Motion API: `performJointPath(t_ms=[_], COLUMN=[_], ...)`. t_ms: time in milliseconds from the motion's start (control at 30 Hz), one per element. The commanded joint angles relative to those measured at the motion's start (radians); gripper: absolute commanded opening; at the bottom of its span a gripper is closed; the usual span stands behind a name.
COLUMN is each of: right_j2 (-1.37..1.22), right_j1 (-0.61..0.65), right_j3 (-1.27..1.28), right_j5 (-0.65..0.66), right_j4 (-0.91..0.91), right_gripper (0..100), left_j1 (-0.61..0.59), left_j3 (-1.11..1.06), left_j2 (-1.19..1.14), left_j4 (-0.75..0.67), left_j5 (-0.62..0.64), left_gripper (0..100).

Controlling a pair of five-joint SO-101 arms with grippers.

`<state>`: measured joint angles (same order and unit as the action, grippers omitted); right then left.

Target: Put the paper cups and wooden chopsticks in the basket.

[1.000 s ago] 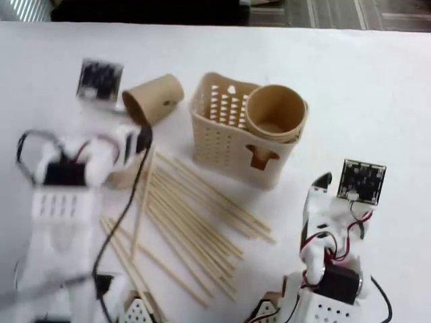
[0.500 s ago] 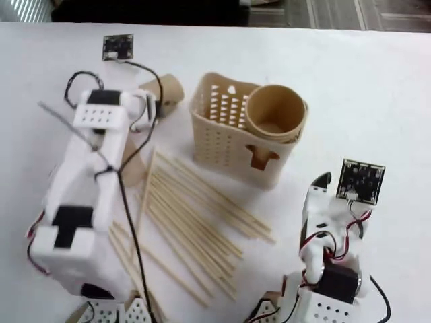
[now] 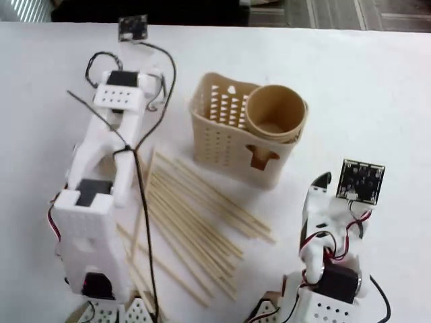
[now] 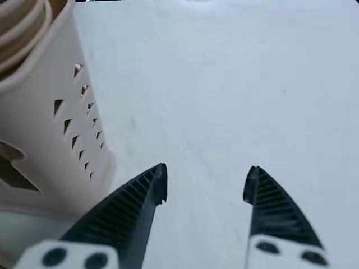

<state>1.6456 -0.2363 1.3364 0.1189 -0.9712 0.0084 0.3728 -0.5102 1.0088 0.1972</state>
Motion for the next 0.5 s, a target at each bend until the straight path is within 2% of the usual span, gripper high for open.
performJointPath(t_ms=[0, 133, 467], right_j2=[0.012, 0.012, 0.012], right_j1=[-0.010, -0.010, -0.010], right_j3=[-0.006, -0.006, -0.006], right_j5=[-0.006, -0.006, -0.006], right_j4=[0.019, 0.019, 0.019], right_gripper=[22.6, 22.6, 22.6], left_j1=[0.007, 0.001, 0.021], left_j3=[0.107, 0.247, 0.913], left_j2=[0.016, 0.018, 0.016], left_j4=[0.003, 0.104, 0.588], left_j5=[-0.149, -0.339, -0.480], left_gripper=[2, 2, 3])
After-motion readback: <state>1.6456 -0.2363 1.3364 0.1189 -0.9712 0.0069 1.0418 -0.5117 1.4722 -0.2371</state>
